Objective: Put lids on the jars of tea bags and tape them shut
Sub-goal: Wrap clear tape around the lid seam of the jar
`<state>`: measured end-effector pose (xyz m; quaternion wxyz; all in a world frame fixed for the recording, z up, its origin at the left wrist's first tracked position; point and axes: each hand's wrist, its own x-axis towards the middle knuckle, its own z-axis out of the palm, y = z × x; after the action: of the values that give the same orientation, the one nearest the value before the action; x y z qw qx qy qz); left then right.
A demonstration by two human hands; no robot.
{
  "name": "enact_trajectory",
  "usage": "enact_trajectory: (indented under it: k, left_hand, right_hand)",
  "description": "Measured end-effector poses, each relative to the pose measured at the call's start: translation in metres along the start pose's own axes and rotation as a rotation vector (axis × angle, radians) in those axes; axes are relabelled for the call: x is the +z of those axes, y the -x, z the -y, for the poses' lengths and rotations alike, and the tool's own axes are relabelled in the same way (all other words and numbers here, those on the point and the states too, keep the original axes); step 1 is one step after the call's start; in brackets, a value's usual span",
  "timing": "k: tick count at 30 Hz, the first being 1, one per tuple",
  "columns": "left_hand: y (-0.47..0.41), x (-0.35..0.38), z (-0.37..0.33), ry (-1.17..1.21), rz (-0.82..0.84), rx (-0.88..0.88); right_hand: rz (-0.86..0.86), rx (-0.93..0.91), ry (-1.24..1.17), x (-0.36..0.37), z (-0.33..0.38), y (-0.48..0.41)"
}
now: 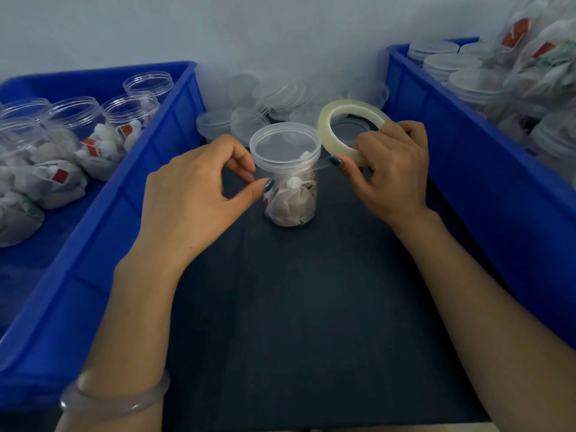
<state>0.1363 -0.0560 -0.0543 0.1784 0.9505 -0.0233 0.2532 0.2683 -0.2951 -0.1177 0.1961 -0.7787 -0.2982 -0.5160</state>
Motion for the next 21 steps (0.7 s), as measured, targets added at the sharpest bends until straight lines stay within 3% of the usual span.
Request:
enact_trajectory:
  k: [11, 21]
  left_hand:
    - [-0.017, 0.007, -0.012, -0.209, -0.028, 0.031]
    - [-0.023, 0.009, -0.004, -0.220, 0.010, 0.039]
  right_hand:
    - [0.029, 0.022, -0.013, 0.000, 0.001, 0.001]
    - [0.031, 0.024, -0.032, 0.000, 0.002, 0.000]
